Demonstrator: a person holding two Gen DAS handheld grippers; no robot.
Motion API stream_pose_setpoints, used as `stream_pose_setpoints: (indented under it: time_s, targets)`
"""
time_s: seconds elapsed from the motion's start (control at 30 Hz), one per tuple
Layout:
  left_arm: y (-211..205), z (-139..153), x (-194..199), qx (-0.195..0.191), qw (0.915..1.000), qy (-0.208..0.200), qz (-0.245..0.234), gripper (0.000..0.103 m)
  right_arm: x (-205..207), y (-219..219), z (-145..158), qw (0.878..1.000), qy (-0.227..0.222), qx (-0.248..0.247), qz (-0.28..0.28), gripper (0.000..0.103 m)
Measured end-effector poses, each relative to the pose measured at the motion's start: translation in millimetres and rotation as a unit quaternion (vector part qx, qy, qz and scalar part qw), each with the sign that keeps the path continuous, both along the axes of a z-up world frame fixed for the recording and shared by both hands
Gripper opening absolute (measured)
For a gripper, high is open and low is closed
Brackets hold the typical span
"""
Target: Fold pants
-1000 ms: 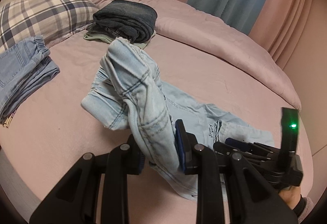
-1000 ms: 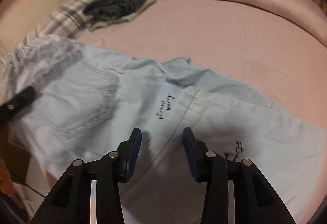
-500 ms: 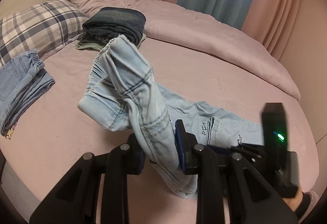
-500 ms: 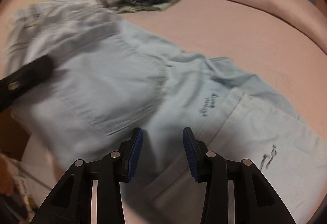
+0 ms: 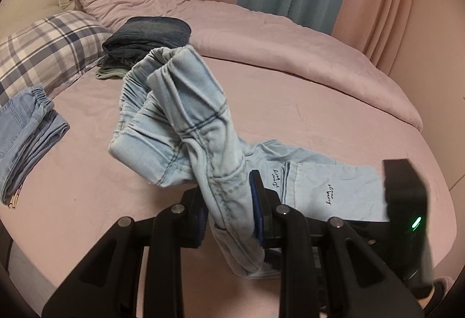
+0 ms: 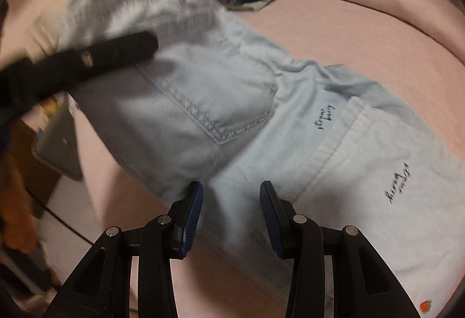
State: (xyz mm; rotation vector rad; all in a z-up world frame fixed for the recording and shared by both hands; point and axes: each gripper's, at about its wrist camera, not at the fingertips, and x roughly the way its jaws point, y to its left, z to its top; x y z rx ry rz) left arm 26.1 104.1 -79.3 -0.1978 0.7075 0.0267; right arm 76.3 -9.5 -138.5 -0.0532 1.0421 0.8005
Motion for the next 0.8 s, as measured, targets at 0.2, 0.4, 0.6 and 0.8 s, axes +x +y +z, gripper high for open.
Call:
stream_pose_setpoints:
  time_s: [0.2,0.4,0.6,0.8]
  targets:
    - [-16.8,4.8,-0.7,0.008,0.9995,-0.010,-0.029,0.025,14.3,-46.0,6.3,0.995,0.035,0.068,-0.068,0.043]
    - [-38.5,6.8,0.2,0.026,0.9977,-0.015,-0.062,0.025,31.0,-72.7,3.5,0.984,0.059,0.119,-0.115,0.043]
    - [-57.1,3.9,2.4,0.046,0.9949,-0.012,-0.089,0.024,29.8,-105.1,-0.8,0.961,0.098,0.198,-0.166,0.053]
    - [-74.2,-4.6,5.6,0.061,0.9904,-0.001,-0.124,0.024,42.0,-141.1,-28.5,0.868,0.215,0.407,-0.186,0.067]
